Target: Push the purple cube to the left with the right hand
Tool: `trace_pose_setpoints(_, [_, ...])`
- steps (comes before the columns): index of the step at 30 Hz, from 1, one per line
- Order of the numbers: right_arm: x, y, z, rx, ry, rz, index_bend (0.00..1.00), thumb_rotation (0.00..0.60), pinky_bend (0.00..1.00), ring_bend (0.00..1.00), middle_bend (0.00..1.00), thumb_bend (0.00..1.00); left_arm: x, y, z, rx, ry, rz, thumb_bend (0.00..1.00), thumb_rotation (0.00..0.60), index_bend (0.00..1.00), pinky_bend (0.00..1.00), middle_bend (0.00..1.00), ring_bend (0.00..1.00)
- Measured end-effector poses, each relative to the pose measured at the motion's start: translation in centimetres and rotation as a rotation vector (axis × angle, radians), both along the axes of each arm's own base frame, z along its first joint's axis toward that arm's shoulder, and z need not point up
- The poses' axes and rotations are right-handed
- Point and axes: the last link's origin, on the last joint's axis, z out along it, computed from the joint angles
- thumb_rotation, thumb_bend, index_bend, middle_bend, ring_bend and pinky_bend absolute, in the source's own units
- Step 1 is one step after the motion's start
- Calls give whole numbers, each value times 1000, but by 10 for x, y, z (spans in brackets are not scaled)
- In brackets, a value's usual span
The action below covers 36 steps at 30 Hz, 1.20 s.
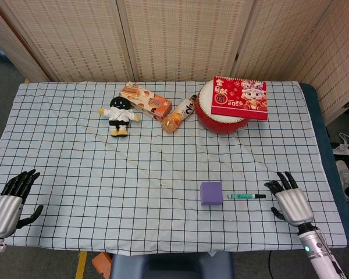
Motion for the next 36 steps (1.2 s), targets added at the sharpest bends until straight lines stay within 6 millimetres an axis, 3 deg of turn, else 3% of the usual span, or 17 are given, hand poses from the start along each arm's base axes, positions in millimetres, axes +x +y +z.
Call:
trace_pose_setpoints(6, [11, -18, -36, 60, 30, 9, 349, 600, 58, 103, 340, 193, -1, 0, 2, -12, -18, 3, 365, 600, 0, 114, 0, 0])
trace_pose_setpoints(12, [22, -31, -59, 81, 42, 21, 376, 600, 63, 124, 359, 219, -1, 0, 5, -13, -34, 4, 365, 600, 0, 114, 0, 0])
trace_pose_setpoints(31, [40, -34, -83, 146, 126, 52, 428, 600, 63, 135, 379, 295, -3, 0, 11, -9, -67, 4, 364, 600, 0, 114, 0, 0])
trace_pose_setpoints(36, [41, -32, -87, 154, 145, 60, 504, 600, 69, 181, 444, 300, -4, 0, 12, -10, -64, 7, 365, 600, 0, 115, 0, 0])
